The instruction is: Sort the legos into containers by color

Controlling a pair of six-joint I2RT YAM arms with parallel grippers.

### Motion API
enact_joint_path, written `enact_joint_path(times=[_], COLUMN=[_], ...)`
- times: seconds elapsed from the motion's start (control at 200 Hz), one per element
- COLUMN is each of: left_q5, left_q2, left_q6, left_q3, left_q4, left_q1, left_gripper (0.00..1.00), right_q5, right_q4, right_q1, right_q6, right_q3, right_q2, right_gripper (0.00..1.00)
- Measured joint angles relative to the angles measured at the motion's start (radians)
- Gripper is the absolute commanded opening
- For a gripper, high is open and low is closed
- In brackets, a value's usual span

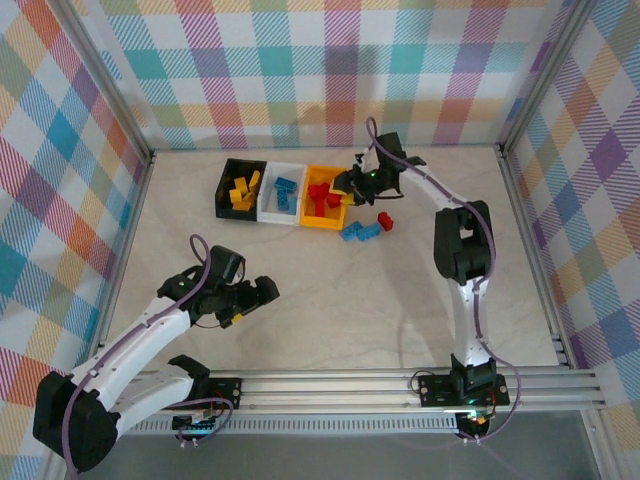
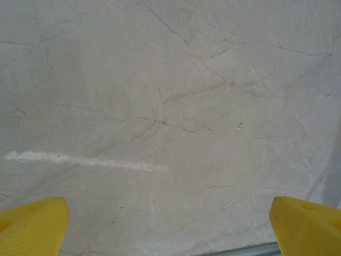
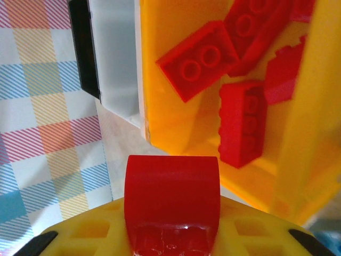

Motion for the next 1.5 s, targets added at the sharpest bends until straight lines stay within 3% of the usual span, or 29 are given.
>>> enact_joint_path(times=[0.12,0.4,0.76,1.065,1.5], left_q5=[0.0,0.008,0.039,0.057,0.06], left_q2=[0.017,0.126,0.236,0.299,0.27], left_q6=[0.026,0.065,0.072,0.092,0.106], left_q3=[0.027,0.059,0.066,0.113,0.12], left_q4=[-0.015,-0.006,0.096,0.107,0.097], left_q1=[0.0,0.0,-0.006,-0.011,-0.013], left_gripper=[0.97,0.97,0.97,0.97,0.98], right_q5=[0.0,0.083,0.476,0.698,0.739], right_q4=[-0.011,-0.177,-0.525,-0.657,-0.681], right_q1=[0.008,0.004,-0.012,-0.018,-0.059], right_q6=[0.012,-0.067,-0.33,-0.474,-0.501], right_q3=[0.069,0.147,0.096,0.089,0.173], right_q2=[0.043,0.036,-0.118,-0.076,0.056], right_gripper=[0.53,0.57,0.64,0.62,0.49])
